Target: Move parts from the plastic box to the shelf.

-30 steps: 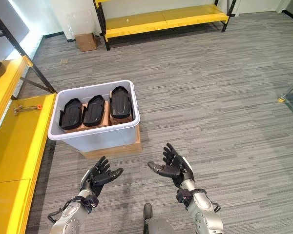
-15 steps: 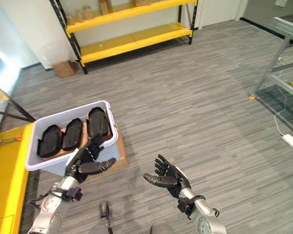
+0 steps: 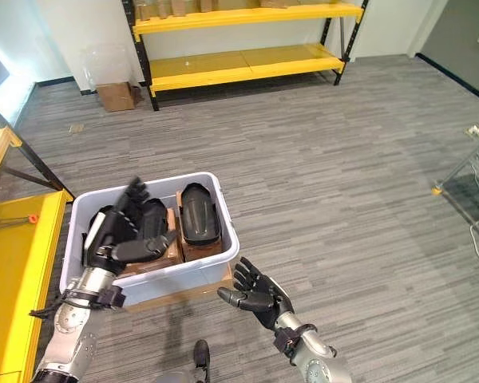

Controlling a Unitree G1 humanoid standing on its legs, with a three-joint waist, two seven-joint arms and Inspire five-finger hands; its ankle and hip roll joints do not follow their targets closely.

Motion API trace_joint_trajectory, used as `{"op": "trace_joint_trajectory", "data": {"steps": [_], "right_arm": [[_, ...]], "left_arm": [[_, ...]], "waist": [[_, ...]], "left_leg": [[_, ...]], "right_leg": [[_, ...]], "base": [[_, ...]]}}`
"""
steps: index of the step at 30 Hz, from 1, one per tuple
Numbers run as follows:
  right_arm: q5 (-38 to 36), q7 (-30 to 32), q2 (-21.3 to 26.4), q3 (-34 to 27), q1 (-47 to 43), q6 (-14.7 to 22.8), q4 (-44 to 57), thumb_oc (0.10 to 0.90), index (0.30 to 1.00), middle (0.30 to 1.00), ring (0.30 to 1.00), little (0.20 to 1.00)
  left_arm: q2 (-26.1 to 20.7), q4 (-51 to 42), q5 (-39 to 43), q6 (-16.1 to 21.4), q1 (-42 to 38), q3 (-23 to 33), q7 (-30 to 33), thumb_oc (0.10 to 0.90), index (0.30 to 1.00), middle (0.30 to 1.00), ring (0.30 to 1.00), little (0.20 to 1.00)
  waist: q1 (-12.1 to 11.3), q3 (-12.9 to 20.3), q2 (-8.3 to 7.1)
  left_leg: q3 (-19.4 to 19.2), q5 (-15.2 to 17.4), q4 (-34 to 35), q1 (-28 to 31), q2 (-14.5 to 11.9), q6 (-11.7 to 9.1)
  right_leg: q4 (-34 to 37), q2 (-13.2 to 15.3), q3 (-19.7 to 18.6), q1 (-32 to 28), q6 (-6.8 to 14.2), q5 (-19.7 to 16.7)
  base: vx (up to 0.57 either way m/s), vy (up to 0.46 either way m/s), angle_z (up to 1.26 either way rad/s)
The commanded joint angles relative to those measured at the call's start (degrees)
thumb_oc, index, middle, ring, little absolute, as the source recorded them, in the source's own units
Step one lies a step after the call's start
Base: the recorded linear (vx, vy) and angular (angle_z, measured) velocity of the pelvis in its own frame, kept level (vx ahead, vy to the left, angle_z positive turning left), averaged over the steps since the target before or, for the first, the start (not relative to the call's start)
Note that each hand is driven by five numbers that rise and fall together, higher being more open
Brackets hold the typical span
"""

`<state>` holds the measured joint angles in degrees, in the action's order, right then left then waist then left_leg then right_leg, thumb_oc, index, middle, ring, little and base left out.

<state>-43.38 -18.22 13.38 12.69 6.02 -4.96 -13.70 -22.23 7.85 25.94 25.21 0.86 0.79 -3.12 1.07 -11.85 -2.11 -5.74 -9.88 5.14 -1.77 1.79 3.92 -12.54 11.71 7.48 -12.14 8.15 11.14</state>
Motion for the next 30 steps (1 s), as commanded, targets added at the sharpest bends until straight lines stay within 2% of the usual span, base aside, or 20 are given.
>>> {"op": "trace_joint_trajectory", "data": {"steps": [1,2,4,6,7,10,12,13,14,15,16,17,18,19,20,22,23,25,28,30], "right_arm": [[-2.1,-0.9,0.4,-1.4,-1.9,5.9,4.4,0.900,1.000,1.000,1.000,1.000],[-2.2,-0.6,-0.4,-1.2,-2.0,7.3,3.7,0.900,1.000,1.000,1.000,1.000],[-2.5,-0.7,-0.9,-1.0,-2.4,8.4,3.1,0.900,1.000,1.000,1.000,1.000],[-2.2,-0.6,-1.2,-0.7,-2.7,8.4,3.2,0.900,1.000,1.000,1.000,1.000],[-1.6,-1.0,-1.3,-0.4,-3.4,7.9,3.1,0.900,1.000,1.000,1.000,1.000],[-1.4,-1.2,-1.2,-0.5,-3.7,7.3,3.1,0.900,1.000,1.000,1.000,1.000],[-0.8,-1.6,-1.9,-0.1,-4.1,7.2,2.6,0.900,1.000,1.000,1.000,1.000],[-0.9,-1.5,-2.1,0.2,-4.4,7.6,2.0,0.900,1.000,1.000,1.000,1.000],[-0.9,-1.5,-2.0,0.2,-4.5,7.6,2.0,0.900,1.000,1.000,1.000,1.000],[-1.0,-1.3,-1.8,0.1,-4.5,7.6,2.1,0.900,1.000,1.000,1.000,1.000],[-1.0,-1.2,-1.7,0.0,-4.5,7.6,2.1,0.900,1.000,1.000,1.000,1.000],[-0.9,-1.5,-0.6,-0.6,-4.8,6.9,2.7,0.900,1.000,1.000,1.000,1.000],[-1.0,-1.8,-0.2,-1.1,-4.9,6.5,3.1,0.900,1.000,1.000,1.000,1.000],[-1.6,-2.8,0.5,-1.7,-5.1,6.1,3.4,0.900,1.000,1.000,1.000,1.000],[-2.0,-3.5,0.9,-2.2,-5.1,5.9,3.7,0.900,1.000,1.000,1.000,1.000],[-1.7,-4.1,1.2,-3.2,-4.2,5.9,4.4,0.900,1.000,1.000,1.000,1.000],[-1.7,-4.1,1.3,-3.2,-4.2,5.9,4.5,0.900,1.000,1.000,1.000,1.000],[-1.0,-2.8,1.2,-3.6,-3.4,5.6,4.4,0.900,1.000,1.000,1.000,1.000],[-0.4,-3.2,0.5,-2.9,-3.3,5.7,3.9,0.900,1.000,1.000,1.000,1.000],[0.0,-2.8,0.2,-2.2,-3.2,5.7,3.4,0.900,1.000,1.000,1.000,1.000]], "left_arm": [[-2.3,-5.7,-6.8,9.9,-3.4,5.1,10.6,0.900,1.000,1.000,1.000,1.000],[-2.7,-6.7,-9.5,12.1,-4.0,7.7,15.1,0.900,1.000,1.000,1.000,1.000],[-2.7,-8.3,-12.6,13.4,-4.2,9.4,18.3,0.900,1.000,1.000,1.000,1.000],[-2.9,-9.2,-12.0,12.2,-4.3,10.5,18.4,0.900,1.000,1.000,1.000,1.000],[-3.0,-9.8,-11.9,11.0,-3.9,10.6,16.1,0.900,1.000,1.000,1.000,1.000],[-2.9,-9.9,-11.4,9.9,-3.7,10.4,15.3,0.900,1.000,1.000,1.000,1.000],[-3.0,-9.9,-11.2,8.8,-3.2,10.2,16.1,0.900,1.000,1.000,1.000,1.000],[-3.0,-9.4,-10.8,8.7,-3.3,9.4,16.2,0.900,1.000,1.000,1.000,1.000],[-3.0,-9.4,-10.8,8.6,-3.4,9.3,16.2,0.900,1.000,1.000,1.000,1.000],[-2.7,-9.2,-11.2,8.4,-3.6,8.8,16.2,0.900,1.000,1.000,1.000,1.000],[-2.6,-9.1,-11.5,8.3,-3.7,8.5,16.3,0.900,1.000,1.000,1.000,1.000],[-2.0,-8.5,-11.4,8.1,-3.1,8.2,16.6,0.900,1.000,1.000,1.000,1.000],[-1.9,-8.4,-11.2,8.1,-2.7,8.4,16.1,0.900,1.000,1.000,1.000,1.000],[-1.7,-8.5,-11.4,8.4,-2.0,8.7,15.7,0.900,1.000,1.000,1.000,1.000],[-1.7,-8.8,-11.4,8.5,-1.7,8.7,15.6,0.900,1.000,1.000,1.000,1.000],[-1.5,-9.0,-11.2,8.7,-1.5,8.0,15.6,0.900,1.000,1.000,1.000,1.000],[-1.5,-9.0,-11.2,8.7,-1.5,8.0,15.6,0.900,1.000,1.000,1.000,1.000],[-1.1,-8.5,-10.3,9.4,-1.8,6.7,13.4,0.900,1.000,1.000,1.000,1.000],[-1.3,-8.5,-9.0,9.0,-1.4,6.4,12.7,0.900,1.000,1.000,1.000,1.000],[-1.3,-9.2,-8.8,7.3,-0.9,6.1,12.7,0.900,1.000,1.000,1.000,1.000]], "waist": [[-0.7,4.9,-0.47],[-1.5,5.3,-1.36],[-2.2,5.5,-1.89],[-2.8,6.0,-2.19],[-4.2,6.4,-2.50],[-4.9,6.6,-2.43],[-5.9,6.5,-2.01],[-5.4,6.0,-1.71],[-5.4,6.0,-1.72],[-4.7,5.8,-1.74],[-4.4,5.7,-1.74],[-2.3,4.8,-1.29],[-2.0,4.3,-1.29],[-1.3,3.7,-1.56],[-0.6,3.4,-1.75],[1.1,2.9,-1.29],[1.1,2.9,-1.28],[2.9,3.1,-0.49],[3.0,3.3,-0.43],[2.9,3.5,-0.55]], "left_leg": [[-1.0,7.2,-0.7,0.3,-2.0,-2.4],[-0.8,8.0,-0.6,0.6,-0.8,-1.2],[-0.2,8.5,-0.4,0.9,-0.1,-0.4],[0.6,8.9,-0.2,1.3,0.5,0.2],[-0.4,9.4,-0.1,1.6,0.9,0.8],[-2.0,10.0,-0.1,2.0,0.9,1.1],[-3.4,11.3,-0.1,2.9,1.0,1.8],[-2.9,12.1,-0.1,3.8,0.9,2.2],[-2.9,12.1,-0.1,3.8,0.9,2.2],[-2.1,12.2,-0.1,4.0,1.1,2.3],[-1.7,12.2,-0.1,4.2,1.2,2.3],[-1.2,12.9,-0.1,5.9,1.3,2.0],[-2.0,13.4,-0.1,6.9,1.3,1.6],[-2.7,14.4,-0.1,8.4,1.6,0.9],[-2.5,14.8,-0.1,9.2,2.1,0.6],[0.0,15.8,-0.1,11.1,2.8,0.4],[0.0,15.8,-0.1,11.1,2.8,0.4],[3.3,15.8,-0.1,11.6,3.0,-0.2],[3.2,16.2,-0.1,12.5,2.9,-0.6],[2.8,16.7,-0.1,13.4,2.9,-0.6]], "right_leg": [[0.8,-2.9,1.4,3.6,0.0,-7.9],[-0.5,-1.9,1.4,4.5,0.9,-11.0],[-1.9,-1.2,1.5,5.3,1.3,-13.3],[-3.0,-0.5,1.3,5.8,1.8,-15.6],[-4.8,1.3,3.9,5.4,2.5,-18.8],[-6.8,3.4,7.1,5.3,3.1,-20.9],[-12.4,7.6,10.4,7.0,4.4,-24.6],[-16.4,5.7,7.9,9.5,4.0,-22.6],[-16.4,5.4,7.7,9.7,3.9,-22.3],[-15.6,2.7,6.5,10.8,3.4,-20.5],[-15.1,1.3,6.0,11.3,3.2,-19.7],[-12.5,-3.9,6.3,17.3,1.6,-17.3],[-9.9,-4.0,8.2,18.6,1.0,-16.6],[-2.7,-4.6,10.3,19.9,0.7,-16.7],[1.8,-5.3,10.1,20.8,0.7,-17.1],[7.8,-6.3,6.9,23.4,1.2,-20.0],[7.9,-6.3,6.9,23.4,1.2,-20.0],[12.4,-8.2,1.3,22.7,0.6,-19.0],[12.6,-8.0,1.4,21.8,1.1,-19.7],[12.3,-7.8,1.5,20.9,1.1,-20.1]], "base": [[0.14,0.158,0.09],[0.14,0.156,-0.02],[0.10,0.125,0.02],[0.11,0.211,0.00],[0.10,0.274,-0.08],[0.04,0.151,-0.46],[0.07,0.163,-0.78],[0.07,0.092,-0.65],[0.06,0.017,-0.46],[0.04,-0.021,-0.02],[0.12,-0.016,0.15],[0.14,-0.009,0.19],[0.20,-0.036,-0.09],[0.19,-0.058,-0.06],[0.23,-0.067,0.04],[0.20,-0.039,0.52],[0.19,-0.061,0.73],[0.22,-0.093,0.40],[0.17,-0.084,0.80],[0.18,-0.102,0.02]]}}
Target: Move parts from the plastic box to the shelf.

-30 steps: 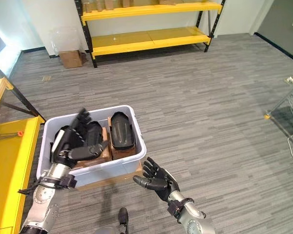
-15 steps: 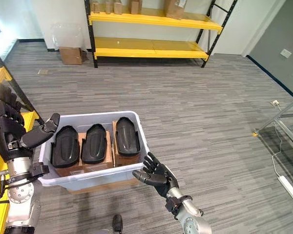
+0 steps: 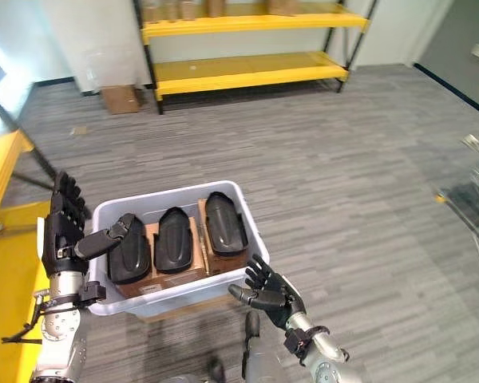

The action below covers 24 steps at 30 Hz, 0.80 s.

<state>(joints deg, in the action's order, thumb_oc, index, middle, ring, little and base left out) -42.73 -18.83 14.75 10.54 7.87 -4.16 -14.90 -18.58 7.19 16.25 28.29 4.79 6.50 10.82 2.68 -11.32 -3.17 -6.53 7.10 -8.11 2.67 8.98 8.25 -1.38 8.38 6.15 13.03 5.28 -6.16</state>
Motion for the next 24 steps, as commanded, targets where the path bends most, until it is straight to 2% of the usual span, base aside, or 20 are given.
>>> {"op": "trace_joint_trajectory", "data": {"steps": [1,7,14,17,20,23,24], "right_arm": [[-0.6,-2.2,-1.2,0.2,-5.2,5.0,4.3,0.900,1.000,1.000,1.000,1.000],[-0.5,-1.6,-0.9,0.8,-5.7,4.9,4.1,0.900,1.000,1.000,1.000,1.000],[-0.4,-0.9,-0.7,0.4,-4.8,4.2,4.5,0.900,1.000,1.000,1.000,1.000],[-0.2,0.7,-0.4,-0.4,-3.9,6.2,5.1,0.900,1.000,1.000,1.000,1.000],[-3.2,1.4,-0.1,-1.8,-3.5,9.0,7.7,0.900,1.000,1.000,1.000,1.000],[-6.2,2.1,0.6,-3.8,-3.6,11.8,12.2,0.900,1.000,1.000,1.000,1.000],[-8.9,3.2,1.1,-6.0,-4.2,12.3,17.2,0.900,1.000,1.000,1.000,1.000]], "left_arm": [[-4.9,-8.7,1.1,3.8,-4.4,0.3,-1.3,0.900,1.000,1.000,1.000,1.000],[-4.4,-9.5,1.7,4.0,-3.2,0.2,-2.5,0.900,1.000,1.000,1.000,1.000],[-4.7,-10.7,2.7,2.5,-2.2,0.7,-3.6,0.900,1.000,1.000,1.000,1.000],[-4.7,-11.1,3.3,2.3,-1.1,1.0,-4.4,0.900,1.000,1.000,1.000,1.000],[-4.7,-11.2,3.7,3.1,-0.4,1.2,-4.4,0.900,1.000,1.000,1.000,1.000],[-4.9,-11.3,4.0,2.8,-0.5,1.6,-4.3,0.900,1.000,1.000,1.000,1.000],[-5.2,-11.3,4.1,2.3,-0.8,2.0,-4.5,0.900,1.000,1.000,1.000,1.000]], "waist": [[1.2,3.0,0.42],[1.2,3.4,0.27],[1.6,3.0,0.05],[1.9,3.3,0.11],[2.1,3.5,0.31],[2.5,3.7,0.45],[2.9,3.7,0.60]], "left_leg": [[3.4,0.1,13.1,9.3,-4.3,-4.8],[2.1,0.6,13.1,10.0,-4.7,-4.6],[0.3,0.4,13.1,10.0,-6.1,-5.3],[-0.5,0.3,13.1,9.9,-6.4,-5.7],[-1.2,0.0,13.1,9.8,-6.6,-5.9],[-1.9,-0.1,13.1,9.7,-6.8,-6.0],[-2.4,0.0,13.1,9.9,-7.1,-6.0]], "right_leg": [[0.8,-4.5,2.7,-4.8,3.7,-2.8],[0.3,-5.1,3.0,-6.7,2.5,-1.2],[2.5,-5.0,2.8,-7.9,2.6,-1.9],[4.3,-5.0,2.7,-9.0,2.4,-2.2],[5.3,-5.2,2.5,-10.0,2.1,-2.0],[5.6,-5.3,2.3,-10.5,1.9,-1.7],[5.4,-5.2,2.2,-10.6,1.9,-1.5]], "base": [[0.17,-0.089,-0.10],[0.14,-0.075,0.03],[0.11,-0.083,-0.02],[0.09,-0.070,0.02],[0.05,-0.047,-0.05],[0.05,-0.037,-0.06],[0.07,-0.055,-0.12]]}}
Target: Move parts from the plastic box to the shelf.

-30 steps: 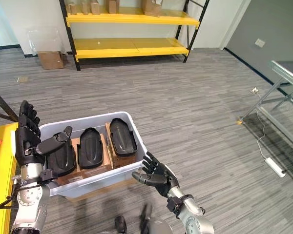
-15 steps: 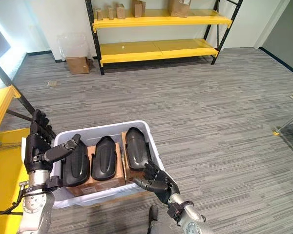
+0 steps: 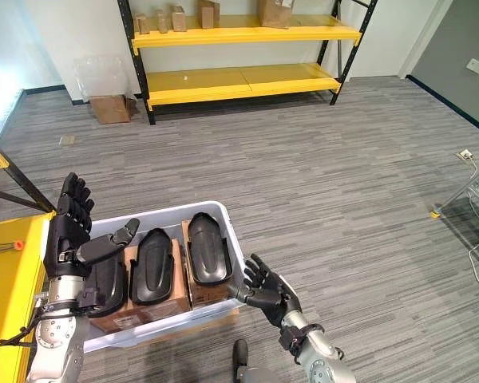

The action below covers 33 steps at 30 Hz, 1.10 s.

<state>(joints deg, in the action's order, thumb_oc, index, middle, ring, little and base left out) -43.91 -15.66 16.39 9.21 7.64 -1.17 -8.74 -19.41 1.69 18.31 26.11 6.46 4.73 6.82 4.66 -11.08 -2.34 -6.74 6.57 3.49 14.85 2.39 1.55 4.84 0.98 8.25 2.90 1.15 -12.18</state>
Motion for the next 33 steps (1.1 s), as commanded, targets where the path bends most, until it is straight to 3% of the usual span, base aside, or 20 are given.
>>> {"op": "trace_joint_trajectory", "data": {"steps": [1,10,12,15,17,18,19,20,21,23,24,25,26,27,31,33], "right_arm": [[-8.1,0.8,-0.7,-5.9,-4.5,10.6,14.2,0.900,1.000,1.000,1.000,1.000],[-6.3,3.9,-0.3,-9.9,-5.4,16.6,26.8,0.900,1.000,1.000,1.000,1.000],[-6.8,3.7,0.0,-10.6,-5.3,16.7,27.9,0.900,1.000,1.000,1.000,1.000],[-7.2,2.8,0.6,-11.1,-5.3,15.9,28.6,0.900,1.000,1.000,1.000,1.000],[-7.5,1.8,1.4,-11.0,-5.0,15.0,28.4,0.900,1.000,1.000,1.000,1.000],[-6.9,1.0,1.5,-10.4,-5.2,15.0,27.6,0.900,1.000,1.000,1.000,1.000],[-6.6,0.9,1.5,-10.3,-5.2,15.2,27.3,0.900,1.000,1.000,1.000,1.000],[-5.9,0.9,1.5,-9.8,-5.3,15.6,26.1,0.900,1.000,1.000,1.000,1.000],[-5.9,0.8,1.5,-9.7,-5.4,15.6,25.9,0.900,1.000,1.000,1.000,1.000],[-5.2,0.4,1.3,-9.1,-6.7,15.3,24.4,0.900,1.000,1.000,1.000,1.000],[-5.0,-0.5,1.5,-9.6,-7.3,13.4,24.4,0.900,1.000,1.000,1.000,1.000],[-5.0,-0.8,1.8,-9.7,-7.2,13.0,24.5,0.900,1.000,1.000,1.000,1.000],[-4.7,-1.9,3.0,-10.0,-7.1,11.3,24.7,0.900,1.000,1.000,1.000,1.000],[-4.0,-2.4,3.6,-9.7,-7.1,10.4,24.8,0.900,1.000,1.000,1.000,1.000],[-4.6,-1.9,4.8,-9.3,-6.7,9.2,24.2,0.900,1.000,1.000,1.000,1.000],[-5.8,-1.4,5.6,-11.0,-4.9,9.6,24.0,0.900,1.000,1.000,1.000,1.000]], "left_arm": [[-4.5,-5.9,1.9,3.8,-2.6,4.0,-0.6,0.900,1.000,1.000,1.000,1.000],[-4.8,-8.1,2.6,1.5,-1.7,4.4,-2.4,0.900,1.000,1.000,1.000,1.000],[-4.9,-8.6,2.0,-0.1,-1.0,4.6,-1.1,0.900,1.000,1.000,1.000,1.000],[-4.8,-8.1,2.5,0.4,-1.0,4.5,-1.0,0.900,1.000,1.000,1.000,1.000],[-4.7,-8.4,2.4,1.2,-1.4,3.6,-0.3,0.900,1.000,1.000,1.000,1.000],[-4.4,-8.3,2.3,1.2,-2.0,3.0,0.2,0.900,1.000,1.000,1.000,1.000],[-4.3,-8.3,2.3,1.2,-2.4,2.8,0.2,0.900,1.000,1.000,1.000,1.000],[-3.9,-8.3,2.0,0.5,-3.2,2.1,0.3,0.900,1.000,1.000,1.000,1.000],[-3.8,-8.3,2.0,0.3,-3.3,2.0,0.3,0.900,1.000,1.000,1.000,1.000],[-3.3,-8.0,0.8,0.3,-3.5,1.2,1.5,0.900,1.000,1.000,1.000,1.000],[-3.3,-8.0,0.3,1.3,-2.2,1.4,3.1,0.900,1.000,1.000,1.000,1.000],[-3.4,-8.0,0.2,1.7,-1.9,1.6,3.3,0.900,1.000,1.000,1.000,1.000],[-3.9,-7.1,0.4,3.4,-1.3,2.3,4.0,0.900,1.000,1.000,1.000,1.000],[-3.8,-6.2,1.3,4.0,-1.3,3.1,4.1,0.900,1.000,1.000,1.000,1.000],[-3.3,-4.6,1.9,4.7,-1.7,3.6,4.2,0.900,1.000,1.000,1.000,1.000],[-3.0,-3.3,3.6,5.5,-2.5,3.5,1.8,0.900,1.000,1.000,1.000,1.000]], "waist": [[1.1,3.5,-0.09],[2.2,3.4,1.51],[2.4,3.7,1.92],[2.6,4.3,2.46],[2.5,4.2,3.06],[2.2,3.8,2.92],[2.1,3.5,2.78],[1.3,2.5,2.10],[1.2,2.3,2.10],[0.8,1.3,1.90],[0.7,1.2,2.33],[0.8,1.3,2.41],[1.1,1.5,2.16],[1.1,1.7,1.77],[1.3,1.9,1.40],[2.5,2.4,2.24]], "left_leg": [[-2.5,0.6,1.5,-2.2,-0.5,0.7],[-3.0,1.4,1.5,-1.2,-1.0,0.5],[-3.2,1.6,1.5,-0.7,-0.9,0.3],[-3.0,2.5,-0.3,-0.3,-0.5,-0.3],[-2.8,-1.9,-9.7,-4.4,-1.0,-2.3],[-2.8,-3.8,-18.2,-7.4,-0.2,-3.1],[-2.7,-4.6,-21.0,-9.3,-0.1,-3.5],[-2.0,-6.8,-26.5,-15.0,-0.4,-3.9],[-2.0,-6.8,-27.3,-15.8,-0.6,-3.9],[-2.9,-6.6,-24.7,-17.9,-2.7,-3.5],[-3.6,-10.2,-13.8,-16.1,-7.6,-4.9],[-3.8,-11.3,-11.5,-15.6,-8.8,-5.3],[-4.6,-15.4,-5.3,-14.8,-13.0,-6.7],[-4.0,-17.0,-2.5,-14.6,-15.4,-7.7],[-5.4,-16.6,-0.3,-13.6,-16.9,-8.4],[-8.7,-15.9,1.2,-12.0,-17.5,-9.4]], "right_leg": [[-1.0,2.2,0.1,-0.3,6.1,4.7],[-3.9,2.4,-0.1,1.7,5.8,6.1],[-3.9,2.3,0.1,1.5,5.4,6.5],[-3.9,2.2,0.4,1.2,4.4,7.4],[-2.8,0.9,0.2,-0.5,2.2,8.6],[-2.5,0.6,0.1,-1.5,1.1,9.3],[-2.3,0.6,0.0,-2.0,0.8,9.4],[-1.8,0.7,-0.9,-4.1,0.3,9.6],[-1.6,0.6,-1.0,-4.3,0.2,9.6],[-1.6,1.0,-2.4,-5.7,0.4,10.1],[-1.0,1.6,-2.6,-6.8,1.1,10.8],[-0.8,1.8,-2.6,-7.1,1.1,11.0],[0.1,3.1,-2.3,-8.4,1.2,11.2],[0.2,4.5,-2.8,-9.0,1.5,11.8],[0.2,6.9,-2.2,-9.8,2.4,12.2],[0.2,8.2,-0.1,-10.0,3.7,11.7]], "base": [[0.07,-0.055,-0.13],[0.07,-0.067,-0.02],[0.09,-0.095,0.02],[0.07,-0.109,0.05],[0.04,-0.171,0.10],[0.03,-0.131,0.14],[0.04,-0.139,0.17],[0.02,-0.079,0.04],[0.03,-0.047,0.03],[0.09,0.159,-0.10],[0.14,0.328,-0.30],[0.16,0.537,-0.28],[0.12,0.507,-0.25],[0.10,0.445,-0.06],[0.06,0.389,-0.32],[0.04,0.409,-0.16]]}}
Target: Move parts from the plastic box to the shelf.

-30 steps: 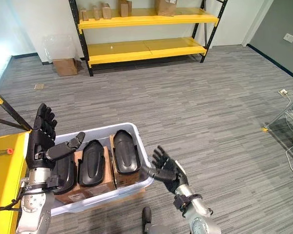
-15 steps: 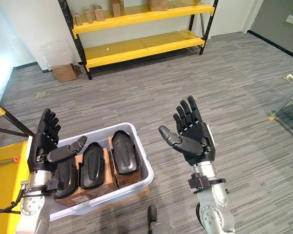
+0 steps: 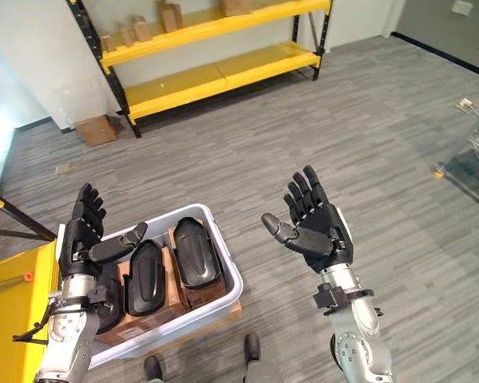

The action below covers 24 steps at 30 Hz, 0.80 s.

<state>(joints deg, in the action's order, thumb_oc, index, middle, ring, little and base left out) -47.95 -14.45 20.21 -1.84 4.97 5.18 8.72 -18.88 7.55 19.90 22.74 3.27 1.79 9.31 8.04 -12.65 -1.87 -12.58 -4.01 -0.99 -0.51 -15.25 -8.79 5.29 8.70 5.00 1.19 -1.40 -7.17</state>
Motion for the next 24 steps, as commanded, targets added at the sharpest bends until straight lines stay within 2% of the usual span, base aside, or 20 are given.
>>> {"op": "trace_joint_trajectory", "data": {"steps": [1,3,5,7,10,12,14,24], "right_arm": [[-2.4,-2.4,1.7,-0.4,-1.5,3.5,6.4,0.900,1.000,1.000,1.000,1.000],[-3.3,-2.6,1.5,-0.9,-0.8,3.7,6.1,0.900,1.000,1.000,1.000,1.000],[-3.8,-3.6,0.4,-1.3,0.3,4.0,5.9,0.900,1.000,1.000,1.000,1.000],[-3.1,-3.6,-0.6,-0.7,0.2,4.0,5.9,0.900,1.000,1.000,1.000,1.000],[-2.3,0.2,-2.4,1.7,-1.3,4.8,5.8,0.900,1.000,1.000,1.000,1.000],[-2.3,0.8,-2.6,2.3,-1.6,5.4,5.7,0.900,1.000,1.000,1.000,1.000],[2.3,5.6,-3.4,2.8,-1.7,6.9,6.5,0.900,1.000,1.000,1.000,1.000],[2.4,2.6,-2.5,2.5,-1.3,6.8,4.9,0.900,1.000,1.000,1.000,1.000]], "left_arm": [[-3.5,-9.1,2.0,8.4,0.4,6.2,-1.6,0.900,1.000,1.000,1.000,1.000],[-3.4,-8.9,1.9,8.2,0.1,6.0,-2.7,0.900,1.000,1.000,1.000,1.000],[-3.9,-9.0,1.4,7.8,-0.8,5.2,-5.8,0.900,1.000,1.000,1.000,1.000],[-4.5,-9.4,-0.2,7.0,-1.2,4.3,-6.0,0.900,1.000,1.000,1.000,1.000],[-5.7,-9.1,1.3,6.2,-2.5,2.6,-6.7,0.900,1.000,1.000,1.000,1.000],[-5.8,-9.1,1.4,6.3,-2.8,2.4,-7.1,0.900,1.000,1.000,1.000,1.000],[-6.4,-10.7,1.9,5.5,-3.3,1.8,-9.0,0.900,1.000,1.000,1.000,1.000],[-5.6,-12.2,3.3,2.1,-2.8,1.0,-11.1,0.900,1.000,1.000,1.000,1.000]], "waist": [[-0.5,4.1,2.08],[-0.2,4.3,2.28],[-0.2,4.9,2.34],[-0.4,5.0,2.21],[-1.9,5.5,1.35],[-2.2,5.6,1.16],[-3.3,5.8,0.25],[-3.6,5.8,0.48]], "left_leg": [[-3.3,-4.9,5.9,3.8,0.4,0.8],[-3.4,-3.6,6.0,4.4,1.2,1.0],[-2.7,-0.3,6.0,5.8,3.3,1.8],[-2.2,1.2,6.0,6.6,4.6,2.5],[-1.3,3.0,6.0,6.9,6.3,3.8],[-1.4,3.2,6.0,6.9,6.4,4.0],[-1.2,4.0,6.0,6.1,6.6,4.6],[-2.7,3.0,6.0,5.4,4.7,3.1]], "right_leg": [[-0.3,0.7,3.4,-8.4,6.7,6.4],[-0.3,1.1,3.5,-8.5,7.3,6.1],[-0.3,2.4,3.7,-8.6,9.0,5.2],[-0.6,3.2,3.9,-8.4,9.9,4.7],[-0.7,4.5,5.3,-8.4,11.3,4.1],[-0.8,4.7,5.5,-8.3,11.5,4.0],[-0.4,5.0,6.5,-8.0,12.1,3.6],[-0.3,4.1,6.8,-7.8,11.3,5.0]], "base": [[0.06,0.335,-0.05],[0.04,0.201,0.26],[0.08,0.265,0.35],[0.06,0.170,0.68],[0.01,0.059,0.23],[-0.01,-0.014,0.48],[-0.04,-0.070,0.41],[0.00,-0.046,0.02]]}}
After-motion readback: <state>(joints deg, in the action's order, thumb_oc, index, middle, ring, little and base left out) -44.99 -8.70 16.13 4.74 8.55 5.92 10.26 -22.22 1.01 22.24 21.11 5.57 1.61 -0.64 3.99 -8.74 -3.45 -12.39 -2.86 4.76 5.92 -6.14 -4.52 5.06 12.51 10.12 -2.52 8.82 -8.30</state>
